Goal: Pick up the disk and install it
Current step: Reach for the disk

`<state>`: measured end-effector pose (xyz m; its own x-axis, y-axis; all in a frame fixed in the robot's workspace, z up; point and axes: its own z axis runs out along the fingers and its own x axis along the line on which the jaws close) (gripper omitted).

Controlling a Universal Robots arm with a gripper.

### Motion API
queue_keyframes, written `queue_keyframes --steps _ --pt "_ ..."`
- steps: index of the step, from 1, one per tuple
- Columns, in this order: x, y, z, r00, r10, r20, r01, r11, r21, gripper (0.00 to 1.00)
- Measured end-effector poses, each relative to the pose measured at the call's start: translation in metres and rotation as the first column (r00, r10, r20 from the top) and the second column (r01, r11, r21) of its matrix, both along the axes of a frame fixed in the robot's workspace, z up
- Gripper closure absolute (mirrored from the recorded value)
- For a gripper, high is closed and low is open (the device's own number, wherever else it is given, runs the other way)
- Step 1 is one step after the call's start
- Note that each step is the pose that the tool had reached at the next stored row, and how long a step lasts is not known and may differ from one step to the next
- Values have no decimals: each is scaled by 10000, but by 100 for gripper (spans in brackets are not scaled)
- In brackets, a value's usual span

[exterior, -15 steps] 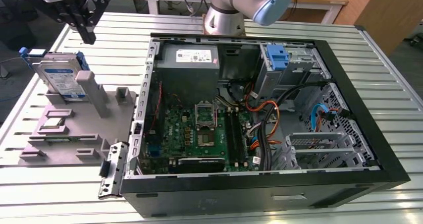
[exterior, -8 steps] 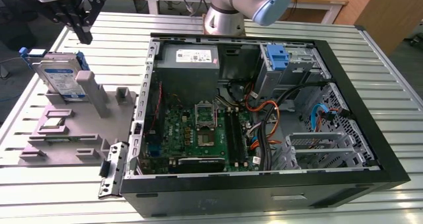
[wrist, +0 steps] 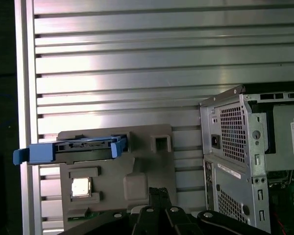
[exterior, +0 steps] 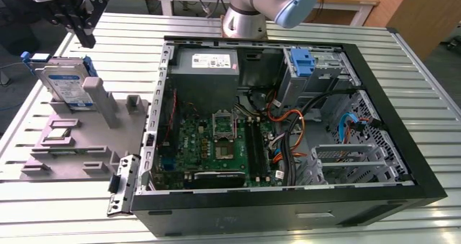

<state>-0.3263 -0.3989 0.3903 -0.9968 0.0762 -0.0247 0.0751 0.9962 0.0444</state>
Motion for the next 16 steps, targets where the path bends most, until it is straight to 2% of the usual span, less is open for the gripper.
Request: queue_keyframes --steps 16 --pt "-116 0 -1 10000 -1 1 1 10000 0 90"
